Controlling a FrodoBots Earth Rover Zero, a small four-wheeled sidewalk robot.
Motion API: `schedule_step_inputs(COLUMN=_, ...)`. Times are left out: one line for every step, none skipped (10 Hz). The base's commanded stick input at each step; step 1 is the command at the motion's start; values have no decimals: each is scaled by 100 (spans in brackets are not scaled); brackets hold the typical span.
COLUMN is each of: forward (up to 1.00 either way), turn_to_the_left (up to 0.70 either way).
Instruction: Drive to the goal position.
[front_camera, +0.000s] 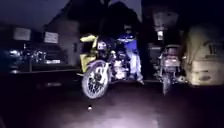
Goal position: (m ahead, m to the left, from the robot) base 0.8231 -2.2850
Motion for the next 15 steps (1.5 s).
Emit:
schedule_step_inputs(forward=0, turn_to_the_left=-45)
schedule_step_inputs(forward=0, turn_to_the_left=-45)
schedule_step_inputs(forward=0, turn_to_the_left=-45)
schedule_step_inputs(forward=0, turn_to_the_left=-45)
schedule_step_inputs(forward=0, turn_to_the_left=-45)
schedule_step_inputs(forward=0, turn_to_the_left=-45)
schedule_step_inputs(forward=0, turn_to_the_left=-45)
schedule_step_inputs(forward=0, turn_to_the_left=-45)
schedule_step_inputs(forward=0, turn_to_the_left=-45)
schedule_step_inputs(forward=0, turn_to_the_left=-45)
schedule_step_inputs(forward=0, turn_to_the_left=-45)
schedule_step_inputs(forward=0, turn_to_the_left=-45)
schedule_step_inputs(forward=0, turn_to_the_left=-45)
schedule_step_inputs(forward=0, turn_to_the_left=-45)
schedule_step_inputs(forward=0, turn_to_the_left=-45)
